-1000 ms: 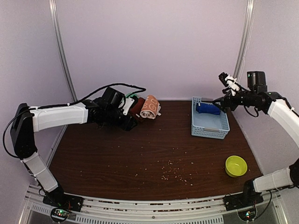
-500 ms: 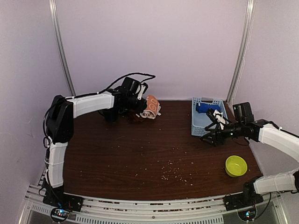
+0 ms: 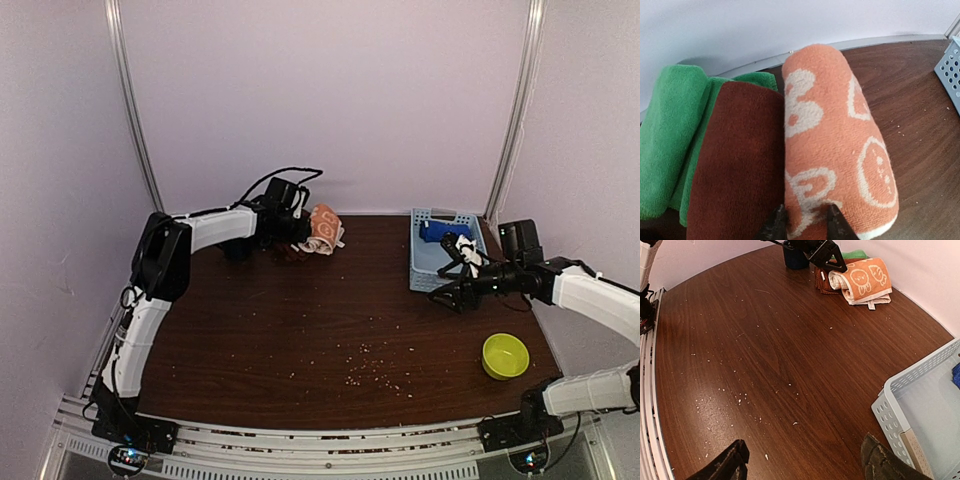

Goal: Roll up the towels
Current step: Pick up the towel from the towel pile, then place the towel at the center of the board.

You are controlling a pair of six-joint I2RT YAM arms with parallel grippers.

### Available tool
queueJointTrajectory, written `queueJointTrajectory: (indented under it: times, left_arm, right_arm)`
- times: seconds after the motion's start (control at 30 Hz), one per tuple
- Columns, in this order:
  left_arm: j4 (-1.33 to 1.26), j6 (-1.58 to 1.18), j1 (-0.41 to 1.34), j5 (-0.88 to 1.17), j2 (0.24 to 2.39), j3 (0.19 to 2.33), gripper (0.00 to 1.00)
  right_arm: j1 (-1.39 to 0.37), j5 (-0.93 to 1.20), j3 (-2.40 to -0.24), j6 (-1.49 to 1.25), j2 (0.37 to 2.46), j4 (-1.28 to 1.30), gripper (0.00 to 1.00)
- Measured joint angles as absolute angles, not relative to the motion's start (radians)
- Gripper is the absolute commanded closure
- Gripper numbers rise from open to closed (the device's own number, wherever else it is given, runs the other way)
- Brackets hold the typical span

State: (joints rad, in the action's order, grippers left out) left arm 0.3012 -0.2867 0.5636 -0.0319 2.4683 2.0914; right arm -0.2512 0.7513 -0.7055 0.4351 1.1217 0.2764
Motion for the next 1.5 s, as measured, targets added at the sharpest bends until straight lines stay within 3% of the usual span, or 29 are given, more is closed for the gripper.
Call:
queueJointTrajectory:
  times: [0.13, 0.53, 0.77, 0.9, 1.0, 1.23, 1.5]
  left_arm:
    - [0.277, -0.318, 0.543, 0.031, 2.516, 2.136, 1.0]
    - [0.202, -0.34, 0.538, 0.161, 2.365, 2.012, 1.0]
    - [0.161, -0.377, 0.586, 0.262, 1.904, 1.736, 1.0]
    - [0.154, -0.336, 0.761, 0.242, 1.605, 1.636, 1.0]
    - [0.153, -0.292, 0.882, 0.212, 1.506, 1.648, 1.0]
    - [0.137, -0.285, 0.724, 0.179, 1.567, 1.526, 1.0]
    - [0.234, -0.291, 0.734, 0.29, 1.805, 1.477, 1.0]
  right_arm:
    - [-0.251, 0.745, -0.706, 0.443, 1.138, 0.277, 0.21]
    - [-0.251, 0.721, -0.706, 0.45, 1.149, 0.276, 0.2]
    - [-0.251, 0.716, -0.706, 0.446, 1.153, 0.279, 0.2]
    - [-0.251, 0.718, -0.708, 0.434, 1.152, 0.275, 0.2]
    - [-0.251, 0.723, -0.719, 0.422, 1.165, 0.273, 0.21]
    - [-0.251, 0.73, -0.768, 0.419, 1.243, 0.294, 0.22]
    - [-0.258, 0.73, -0.823, 0.428, 1.216, 0.357, 0.25]
